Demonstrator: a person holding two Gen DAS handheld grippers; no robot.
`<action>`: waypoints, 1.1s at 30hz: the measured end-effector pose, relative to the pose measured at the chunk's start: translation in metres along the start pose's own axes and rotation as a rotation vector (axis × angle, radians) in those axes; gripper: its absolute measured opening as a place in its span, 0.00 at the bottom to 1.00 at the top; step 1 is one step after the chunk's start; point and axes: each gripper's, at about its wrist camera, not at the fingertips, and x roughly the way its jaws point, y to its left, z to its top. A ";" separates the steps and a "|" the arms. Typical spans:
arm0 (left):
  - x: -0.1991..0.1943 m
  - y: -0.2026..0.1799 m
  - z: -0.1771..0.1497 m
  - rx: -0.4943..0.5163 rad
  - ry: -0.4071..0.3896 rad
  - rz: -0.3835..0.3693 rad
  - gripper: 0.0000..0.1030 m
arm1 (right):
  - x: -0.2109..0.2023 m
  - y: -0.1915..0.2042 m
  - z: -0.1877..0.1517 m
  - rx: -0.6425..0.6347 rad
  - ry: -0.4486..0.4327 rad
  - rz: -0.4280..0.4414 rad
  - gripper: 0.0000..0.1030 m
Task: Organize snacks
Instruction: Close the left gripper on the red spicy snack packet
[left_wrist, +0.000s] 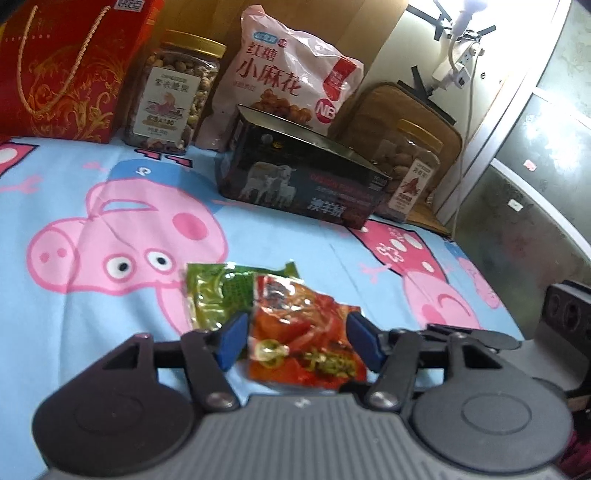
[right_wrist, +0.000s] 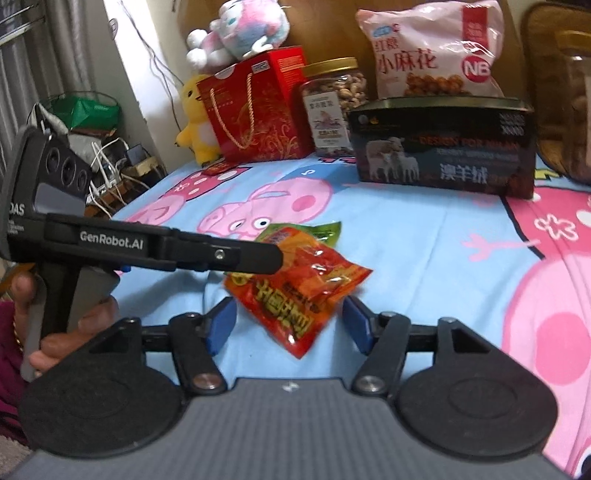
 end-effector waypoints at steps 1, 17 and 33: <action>0.000 -0.002 -0.001 0.002 0.000 0.000 0.55 | 0.000 0.000 0.000 -0.004 -0.002 -0.004 0.67; 0.003 -0.004 0.003 -0.118 0.014 -0.124 0.56 | 0.001 0.008 -0.004 -0.052 -0.020 -0.048 0.64; 0.019 -0.004 0.002 -0.122 0.045 -0.125 0.35 | -0.006 0.015 -0.008 -0.094 -0.075 -0.064 0.53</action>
